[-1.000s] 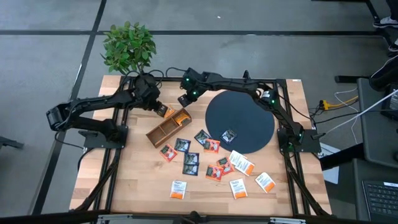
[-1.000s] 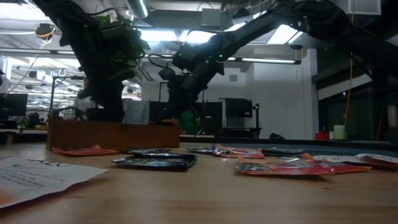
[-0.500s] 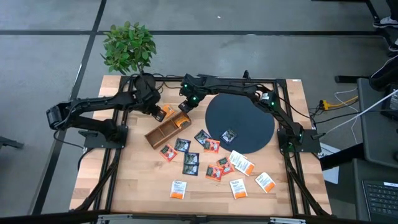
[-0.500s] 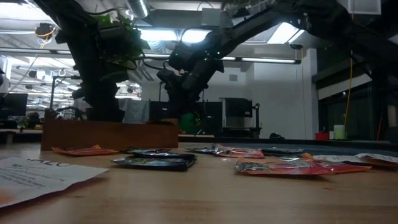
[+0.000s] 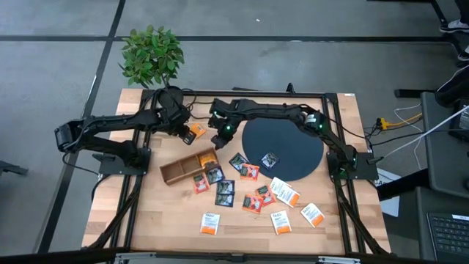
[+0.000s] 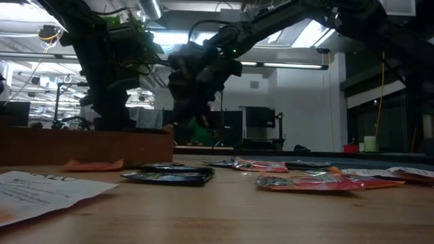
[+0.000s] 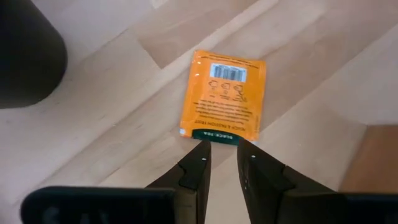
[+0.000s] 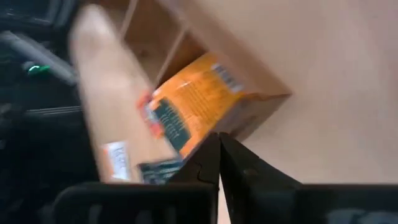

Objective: Pick & Place Tea
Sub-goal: Put the orange tea bag into the right section of the wooden organizer

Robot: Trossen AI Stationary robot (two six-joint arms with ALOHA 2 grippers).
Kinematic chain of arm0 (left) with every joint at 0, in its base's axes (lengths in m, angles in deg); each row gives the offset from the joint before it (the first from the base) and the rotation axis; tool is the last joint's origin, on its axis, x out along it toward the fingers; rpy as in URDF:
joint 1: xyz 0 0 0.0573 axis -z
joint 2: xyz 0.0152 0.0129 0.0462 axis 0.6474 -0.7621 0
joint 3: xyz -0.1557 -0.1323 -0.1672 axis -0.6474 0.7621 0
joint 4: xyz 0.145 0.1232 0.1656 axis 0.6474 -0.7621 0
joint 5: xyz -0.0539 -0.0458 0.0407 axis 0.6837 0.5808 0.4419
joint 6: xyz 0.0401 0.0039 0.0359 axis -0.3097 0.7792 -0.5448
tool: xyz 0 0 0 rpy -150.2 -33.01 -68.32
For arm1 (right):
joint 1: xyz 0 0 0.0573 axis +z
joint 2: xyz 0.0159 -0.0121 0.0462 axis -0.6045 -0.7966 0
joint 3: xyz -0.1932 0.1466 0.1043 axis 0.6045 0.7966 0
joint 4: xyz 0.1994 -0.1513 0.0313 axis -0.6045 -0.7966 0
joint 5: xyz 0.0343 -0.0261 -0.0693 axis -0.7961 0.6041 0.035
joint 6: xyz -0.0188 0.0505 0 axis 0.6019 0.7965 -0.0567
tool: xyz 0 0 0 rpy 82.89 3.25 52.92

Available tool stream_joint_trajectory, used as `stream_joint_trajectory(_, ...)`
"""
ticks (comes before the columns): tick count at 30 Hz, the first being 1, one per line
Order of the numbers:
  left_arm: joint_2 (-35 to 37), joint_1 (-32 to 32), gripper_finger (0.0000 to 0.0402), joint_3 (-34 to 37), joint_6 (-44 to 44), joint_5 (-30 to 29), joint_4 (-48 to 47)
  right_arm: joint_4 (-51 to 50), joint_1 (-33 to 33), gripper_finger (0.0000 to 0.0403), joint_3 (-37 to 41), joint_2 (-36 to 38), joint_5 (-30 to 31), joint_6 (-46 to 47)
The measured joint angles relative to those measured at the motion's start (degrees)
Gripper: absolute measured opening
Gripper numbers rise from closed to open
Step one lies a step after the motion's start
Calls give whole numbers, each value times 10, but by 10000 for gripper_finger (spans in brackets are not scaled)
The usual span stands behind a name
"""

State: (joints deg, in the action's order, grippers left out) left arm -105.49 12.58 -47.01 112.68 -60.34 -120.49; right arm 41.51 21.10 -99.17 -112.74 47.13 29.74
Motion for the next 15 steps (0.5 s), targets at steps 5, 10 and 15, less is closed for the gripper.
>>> stream_joint_trajectory(5,0,0,75,0,-41,-2,0,-27,-4,12,1,14,74,0)
stream_joint_trajectory(10,0,0,75,0,-46,2,0,-43,-21,12,0,59,192,-16)
stream_joint_trajectory(15,-12,0,75,13,-5,48,27,-43,-45,12,0,65,206,-13)
